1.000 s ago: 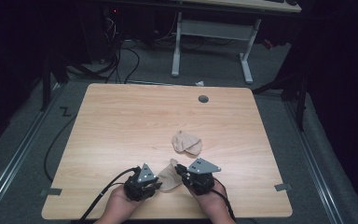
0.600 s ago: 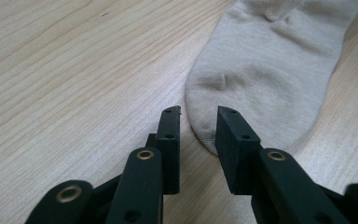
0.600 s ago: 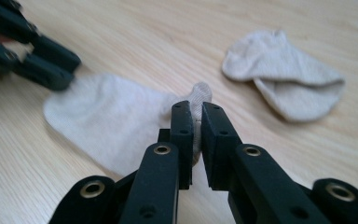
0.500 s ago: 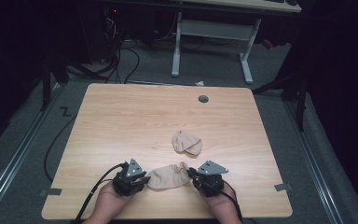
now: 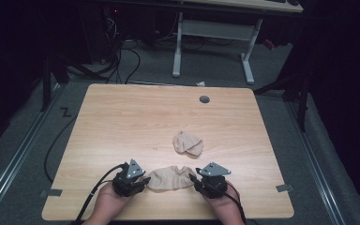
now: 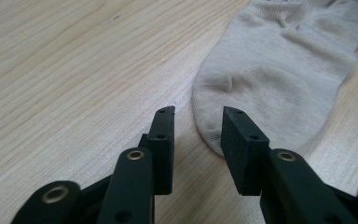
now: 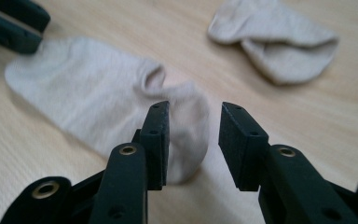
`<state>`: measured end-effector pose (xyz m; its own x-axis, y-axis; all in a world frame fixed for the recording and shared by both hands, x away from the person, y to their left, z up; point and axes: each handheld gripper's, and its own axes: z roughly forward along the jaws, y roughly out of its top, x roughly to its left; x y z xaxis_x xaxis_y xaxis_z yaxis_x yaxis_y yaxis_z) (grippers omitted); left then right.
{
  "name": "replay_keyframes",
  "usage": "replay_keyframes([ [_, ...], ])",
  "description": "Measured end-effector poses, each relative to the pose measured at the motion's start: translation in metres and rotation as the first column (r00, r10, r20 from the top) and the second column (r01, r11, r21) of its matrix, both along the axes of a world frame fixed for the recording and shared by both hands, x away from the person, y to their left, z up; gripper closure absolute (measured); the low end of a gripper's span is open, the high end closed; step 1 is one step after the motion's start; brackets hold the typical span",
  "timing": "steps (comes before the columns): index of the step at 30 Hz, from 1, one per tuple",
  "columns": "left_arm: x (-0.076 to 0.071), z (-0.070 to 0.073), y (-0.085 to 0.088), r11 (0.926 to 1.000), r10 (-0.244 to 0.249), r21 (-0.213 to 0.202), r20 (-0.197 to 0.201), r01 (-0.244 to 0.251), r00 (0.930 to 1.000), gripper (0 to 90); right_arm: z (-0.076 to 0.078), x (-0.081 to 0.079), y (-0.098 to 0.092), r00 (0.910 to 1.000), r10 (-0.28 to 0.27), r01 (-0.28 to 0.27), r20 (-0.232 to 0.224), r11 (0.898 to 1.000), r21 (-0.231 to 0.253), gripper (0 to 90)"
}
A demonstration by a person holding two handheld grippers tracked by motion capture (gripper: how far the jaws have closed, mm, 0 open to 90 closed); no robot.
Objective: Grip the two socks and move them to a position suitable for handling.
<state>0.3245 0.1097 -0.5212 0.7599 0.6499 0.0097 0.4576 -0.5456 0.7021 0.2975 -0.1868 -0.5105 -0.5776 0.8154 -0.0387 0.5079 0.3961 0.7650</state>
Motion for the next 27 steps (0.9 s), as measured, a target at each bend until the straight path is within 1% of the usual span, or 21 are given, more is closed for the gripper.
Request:
replay_keyframes([
  [1,0.000,0.001,0.001,1.0000,0.002,-0.007,0.001,-0.002,1.0000,64.2,0.003,0.001,0.001,0.9999,-0.001,0.001,0.010,1.000,0.008,63.5],
  [3,0.000,0.004,0.003,0.9997,0.008,-0.023,0.002,-0.008,1.0000,62.4,0.005,0.002,0.003,0.9994,0.008,-0.008,0.033,1.000,0.007,63.0],
  [7,-0.001,0.006,0.005,0.9987,0.005,-0.051,-0.005,-0.006,1.0000,61.5,0.004,0.012,0.009,0.9992,0.029,-0.029,0.029,1.000,-0.006,62.0],
  [9,-0.002,0.006,0.004,0.9988,0.002,-0.049,-0.005,-0.002,1.0000,61.5,0.005,0.015,0.011,0.9993,0.028,-0.028,0.026,1.000,-0.006,62.2],
  [10,-0.002,0.006,0.002,0.9989,-0.002,-0.047,0.000,0.002,1.0000,61.5,0.005,0.019,0.013,0.9992,0.025,-0.025,0.031,1.000,-0.006,63.1],
  [11,-0.003,0.006,0.000,0.9991,-0.006,-0.041,0.003,0.006,1.0000,61.3,0.010,0.031,0.016,0.9989,0.020,-0.019,0.043,1.000,-0.017,66.8],
  [12,-0.003,0.006,0.000,0.9991,-0.006,-0.041,0.003,0.006,1.0000,61.0,0.010,0.031,0.016,0.9989,0.020,-0.019,0.043,1.000,-0.017,66.8],
  [13,-0.003,0.005,-0.001,0.9992,-0.008,-0.040,0.003,0.008,1.0000,61.0,0.011,0.035,0.018,0.9984,0.020,-0.019,0.054,1.000,-0.024,67.2],
  [14,-0.002,0.006,-0.001,0.9992,-0.007,-0.040,0.005,0.007,1.0000,60.6,0.012,0.041,0.021,0.9984,0.015,-0.013,0.054,0.999,-0.034,66.9],
  [15,-0.002,0.006,0.000,0.9992,-0.004,-0.040,0.007,0.005,1.0000,60.3,0.012,0.052,0.025,0.9984,0.004,-0.002,0.056,0.999,-0.039,64.3],
  [16,-0.002,0.007,0.003,0.9990,0.000,-0.044,0.008,0.000,1.0000,60.0,0.011,0.063,0.029,0.9991,-0.003,0.005,0.042,0.999,-0.039,59.7],
  [17,-0.002,0.007,0.003,0.9990,0.000,-0.044,0.008,0.000,1.0000,59.7,0.011,0.063,0.029,0.9991,-0.003,0.005,0.042,0.999,-0.039,59.7],
  [18,-0.001,0.008,0.006,0.9987,0.006,-0.050,0.009,-0.006,0.9999,59.7,0.009,0.071,0.032,0.9993,-0.006,0.008,0.037,0.999,-0.039,58.3],
  [19,0.001,0.010,0.010,0.9982,0.017,-0.057,0.010,-0.016,0.9998,59.6,0.007,0.085,0.040,0.9996,-0.015,0.016,0.025,0.998,-0.058,56.5],
  [20,0.002,0.010,0.013,0.9979,0.023,-0.061,0.010,-0.023,0.9997,59.6,0.007,0.090,0.043,0.9997,-0.013,0.015,0.021,0.998,-0.060,56.1],
  [21,0.002,0.010,0.013,0.9979,0.023,-0.061,0.010,-0.023,0.9997,59.4,0.006,0.095,0.046,0.9998,-0.012,0.013,0.013,0.997,-0.075,56.0],
  [22,0.004,0.011,0.017,0.9969,0.034,-0.071,0.008,-0.034,0.9994,59.4,0.005,0.101,0.049,0.9999,-0.011,0.012,0.010,0.996,-0.086,56.0],
  [23,0.004,0.011,0.017,0.9969,0.034,-0.071,0.008,-0.034,0.9994,59.4,0.005,0.101,0.049,0.9999,-0.011,0.012,0.010,0.996,-0.086,56.0],
  [24,0.005,0.012,0.021,0.9962,0.040,-0.077,0.004,-0.039,0.9992,59.3,0.002,0.110,0.054,0.9999,-0.005,0.003,-0.012,0.995,-0.105,55.9],
  [26,0.006,0.013,0.023,0.9955,0.042,-0.085,0.006,-0.041,0.9991,58.8,-0.002,0.116,0.058,0.9997,0.002,-0.005,-0.025,0.990,-0.138,55.8],
  [27,0.006,0.013,0.023,0.9955,0.042,-0.085,0.006,-0.041,0.9991,58.7,-0.002,0.116,0.058,0.9997,0.002,-0.005,-0.025,0.990,-0.138,55.8],
])
